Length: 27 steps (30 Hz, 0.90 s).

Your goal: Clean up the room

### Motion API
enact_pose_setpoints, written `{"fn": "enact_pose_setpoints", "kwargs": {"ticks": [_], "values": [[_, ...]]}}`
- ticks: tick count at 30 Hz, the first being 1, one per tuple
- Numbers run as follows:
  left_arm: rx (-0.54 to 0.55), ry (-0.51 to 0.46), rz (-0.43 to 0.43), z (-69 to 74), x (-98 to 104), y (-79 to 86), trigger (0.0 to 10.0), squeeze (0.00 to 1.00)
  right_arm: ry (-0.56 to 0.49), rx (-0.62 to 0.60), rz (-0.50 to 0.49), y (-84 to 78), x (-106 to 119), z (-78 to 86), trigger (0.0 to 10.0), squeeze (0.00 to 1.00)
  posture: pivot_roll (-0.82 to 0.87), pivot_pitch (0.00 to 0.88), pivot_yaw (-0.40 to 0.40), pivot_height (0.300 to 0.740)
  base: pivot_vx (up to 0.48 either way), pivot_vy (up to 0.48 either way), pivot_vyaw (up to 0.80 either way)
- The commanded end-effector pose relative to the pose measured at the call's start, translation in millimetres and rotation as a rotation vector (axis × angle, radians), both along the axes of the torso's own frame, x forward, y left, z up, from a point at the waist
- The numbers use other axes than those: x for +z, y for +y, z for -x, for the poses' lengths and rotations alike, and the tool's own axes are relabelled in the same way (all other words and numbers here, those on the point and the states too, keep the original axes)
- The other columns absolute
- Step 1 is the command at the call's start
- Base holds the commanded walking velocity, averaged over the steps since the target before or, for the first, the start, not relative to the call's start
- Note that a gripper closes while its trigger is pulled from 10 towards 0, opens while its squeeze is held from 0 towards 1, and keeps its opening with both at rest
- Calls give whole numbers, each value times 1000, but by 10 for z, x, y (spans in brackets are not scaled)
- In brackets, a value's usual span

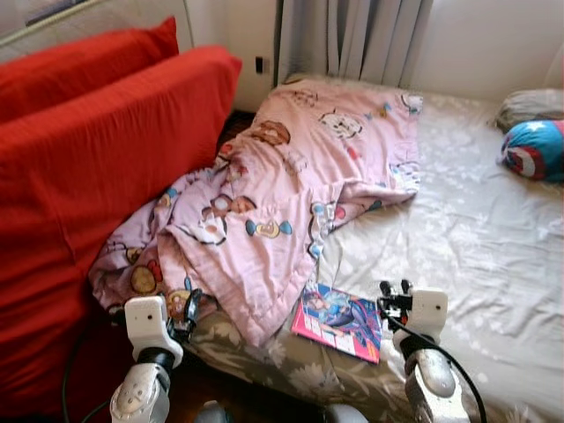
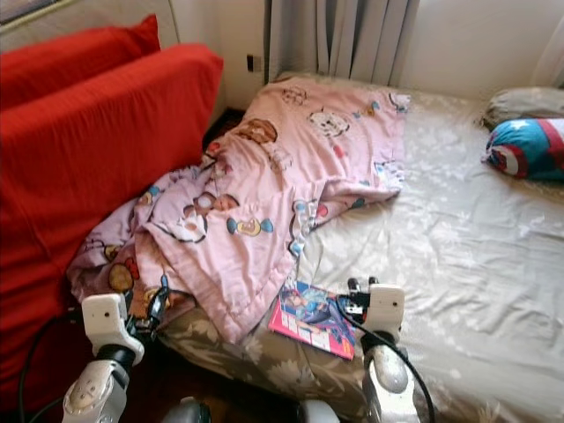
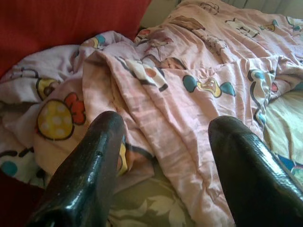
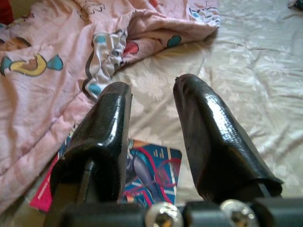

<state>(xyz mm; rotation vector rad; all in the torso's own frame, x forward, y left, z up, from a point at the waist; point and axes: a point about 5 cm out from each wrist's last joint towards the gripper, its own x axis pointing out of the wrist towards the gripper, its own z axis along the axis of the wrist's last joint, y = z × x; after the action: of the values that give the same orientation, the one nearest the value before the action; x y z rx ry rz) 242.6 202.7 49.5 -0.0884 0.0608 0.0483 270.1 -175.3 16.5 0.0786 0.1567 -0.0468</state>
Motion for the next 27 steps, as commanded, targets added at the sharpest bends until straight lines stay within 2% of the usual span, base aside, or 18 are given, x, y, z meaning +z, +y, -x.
{"fn": "enact_pose_setpoints", "kwargs": {"ticks": [1,27], "values": [[-2,-7,6,6,22,6,10000,0,2,-2,7,-6,-6,-5,10000,0,-28,99,-25,652,0,0,0],[-21,7,14,17,20,-47,10000,0,20,-16,6,-19,-45,-11,10000,0,-22,108,-15,652,0,0,0]]}}
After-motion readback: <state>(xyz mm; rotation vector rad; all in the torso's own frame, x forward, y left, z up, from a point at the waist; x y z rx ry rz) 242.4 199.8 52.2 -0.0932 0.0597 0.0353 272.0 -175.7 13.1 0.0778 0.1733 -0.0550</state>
